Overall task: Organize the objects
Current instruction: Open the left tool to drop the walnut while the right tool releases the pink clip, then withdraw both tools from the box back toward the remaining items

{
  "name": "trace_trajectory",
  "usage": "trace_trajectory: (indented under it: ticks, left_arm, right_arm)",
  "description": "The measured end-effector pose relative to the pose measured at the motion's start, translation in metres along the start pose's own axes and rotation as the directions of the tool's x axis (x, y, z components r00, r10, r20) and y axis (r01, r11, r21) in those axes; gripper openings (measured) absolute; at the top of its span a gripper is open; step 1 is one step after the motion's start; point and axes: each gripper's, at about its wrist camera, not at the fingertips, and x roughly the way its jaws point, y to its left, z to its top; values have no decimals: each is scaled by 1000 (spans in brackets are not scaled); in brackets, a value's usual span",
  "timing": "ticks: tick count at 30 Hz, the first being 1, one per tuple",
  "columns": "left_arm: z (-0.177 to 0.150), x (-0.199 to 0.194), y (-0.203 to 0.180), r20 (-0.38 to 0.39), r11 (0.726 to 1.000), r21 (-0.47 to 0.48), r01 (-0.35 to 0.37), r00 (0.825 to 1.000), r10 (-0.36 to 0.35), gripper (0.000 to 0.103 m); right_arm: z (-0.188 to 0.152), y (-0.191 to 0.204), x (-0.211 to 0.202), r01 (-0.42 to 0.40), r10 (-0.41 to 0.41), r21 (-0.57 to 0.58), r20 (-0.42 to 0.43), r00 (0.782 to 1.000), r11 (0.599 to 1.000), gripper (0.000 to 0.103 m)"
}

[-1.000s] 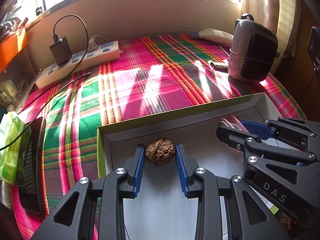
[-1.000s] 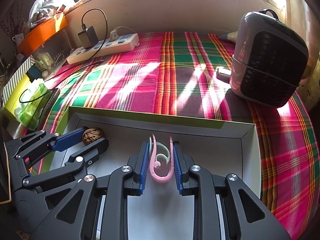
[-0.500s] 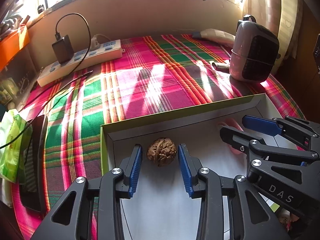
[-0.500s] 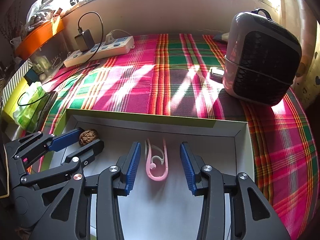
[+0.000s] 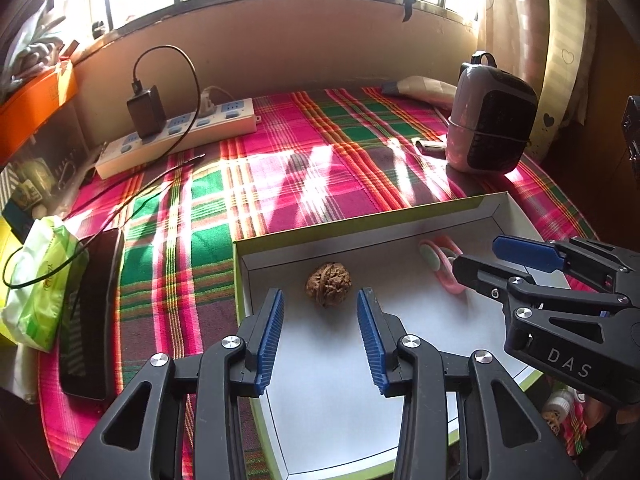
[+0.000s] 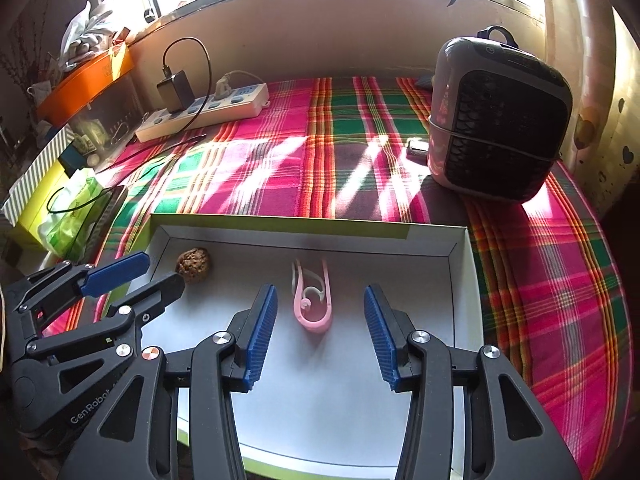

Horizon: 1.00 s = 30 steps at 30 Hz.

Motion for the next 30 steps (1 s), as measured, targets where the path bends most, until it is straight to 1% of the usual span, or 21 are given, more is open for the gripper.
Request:
trace_trajectory:
  ticks: [10,15,21,24,30]
  left_arm:
    - [-17,-29,5,34,1000,-20,-1,999,2,36]
    - [-30,-47,8,72,1000,-30,-9,997,11,36]
    - [-48,-65,17,93,998,-62,-3,996,9,36]
    - [-60,-73,21,101,997,-83,9,995,-1,36]
    - [-85,-84,24,100,994,-104,39,995,-28,36]
  right_arm:
    - [-21,-5,-26,-12,12,26,32,999,1000,47]
    - [-35,-12,-43,-21,18,45,53,998,999,47]
    - [-50,-18,-63,-20,17,43,89,996,999,47]
    - [-58,-21,-71,-32,27,46,103,994,998,47]
    - [-77,-31,-88,-31,23,61,134,991,998,47]
